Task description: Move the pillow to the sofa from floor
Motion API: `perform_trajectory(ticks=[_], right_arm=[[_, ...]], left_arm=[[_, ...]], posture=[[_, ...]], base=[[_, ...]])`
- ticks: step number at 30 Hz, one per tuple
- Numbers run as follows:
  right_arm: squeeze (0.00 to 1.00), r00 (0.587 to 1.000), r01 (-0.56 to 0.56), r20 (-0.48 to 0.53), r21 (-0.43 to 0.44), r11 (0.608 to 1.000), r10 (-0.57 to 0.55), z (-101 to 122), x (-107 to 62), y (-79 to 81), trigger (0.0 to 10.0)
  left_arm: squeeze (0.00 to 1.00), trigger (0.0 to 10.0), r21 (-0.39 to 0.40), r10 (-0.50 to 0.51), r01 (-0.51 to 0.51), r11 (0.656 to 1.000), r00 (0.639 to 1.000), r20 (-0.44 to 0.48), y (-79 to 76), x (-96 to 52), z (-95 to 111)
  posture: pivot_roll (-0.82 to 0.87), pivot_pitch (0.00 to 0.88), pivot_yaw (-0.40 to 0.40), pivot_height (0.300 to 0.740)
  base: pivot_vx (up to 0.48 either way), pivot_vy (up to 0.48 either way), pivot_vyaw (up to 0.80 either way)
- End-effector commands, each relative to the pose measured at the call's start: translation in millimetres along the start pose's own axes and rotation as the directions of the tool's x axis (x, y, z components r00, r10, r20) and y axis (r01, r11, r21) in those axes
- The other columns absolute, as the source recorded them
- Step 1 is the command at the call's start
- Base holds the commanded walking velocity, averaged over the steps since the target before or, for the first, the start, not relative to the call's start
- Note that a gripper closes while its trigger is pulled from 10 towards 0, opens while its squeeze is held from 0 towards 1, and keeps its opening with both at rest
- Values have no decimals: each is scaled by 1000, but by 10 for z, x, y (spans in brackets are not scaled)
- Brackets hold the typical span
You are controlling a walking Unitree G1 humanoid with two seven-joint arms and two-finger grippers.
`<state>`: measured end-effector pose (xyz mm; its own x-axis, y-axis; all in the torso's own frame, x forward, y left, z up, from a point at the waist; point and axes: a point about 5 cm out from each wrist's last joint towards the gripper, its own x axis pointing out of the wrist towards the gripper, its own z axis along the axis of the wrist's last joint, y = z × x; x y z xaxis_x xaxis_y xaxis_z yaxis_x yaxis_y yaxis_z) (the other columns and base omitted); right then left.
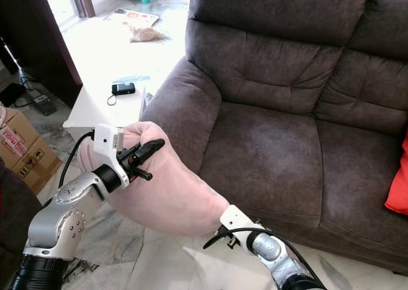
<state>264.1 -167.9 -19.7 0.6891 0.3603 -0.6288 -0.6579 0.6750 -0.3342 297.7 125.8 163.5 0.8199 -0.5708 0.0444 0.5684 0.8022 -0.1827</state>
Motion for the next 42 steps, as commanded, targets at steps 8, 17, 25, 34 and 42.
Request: perform_trajectory(ticks=[8, 17, 25, 34, 42], right_arm=[[0, 999, 12, 44, -2, 1000, -12, 78, -1, -59, 0], [0, 996, 31, 82, 12, 999, -32, 144, -15, -119, 0], [0, 929, 152, 288, 275, 949, -232, 431, -151, -388, 10000], [0, 781, 230, 419, 497, 837, -463, 712, -414, -548, 10000], [0, 695, 232, 429, 625, 746, -576, 883, -490, -572, 10000]], left_arm=[[0, 10000, 61, -67, 64, 996, 997, 46, -99, 15, 97], [0, 10000, 136, -14, 20, 990, 999, -47, -31, -15, -68], [0, 10000, 210, 215, -192, 959, 972, -94, 200, -154, -278], [0, 10000, 271, 526, -515, 813, 850, 36, 499, -408, -369], [0, 10000, 288, 564, -561, 776, 822, 82, 478, -432, -432]], posture=[[21, 77, -50, 740], [21, 75, -52, 740], [18, 84, -58, 740], [7, 87, -64, 740], [5, 89, -67, 740]], base=[[0, 0, 0], [0, 0, 0], [0, 0, 0], [0, 0, 0], [0, 0, 0]])
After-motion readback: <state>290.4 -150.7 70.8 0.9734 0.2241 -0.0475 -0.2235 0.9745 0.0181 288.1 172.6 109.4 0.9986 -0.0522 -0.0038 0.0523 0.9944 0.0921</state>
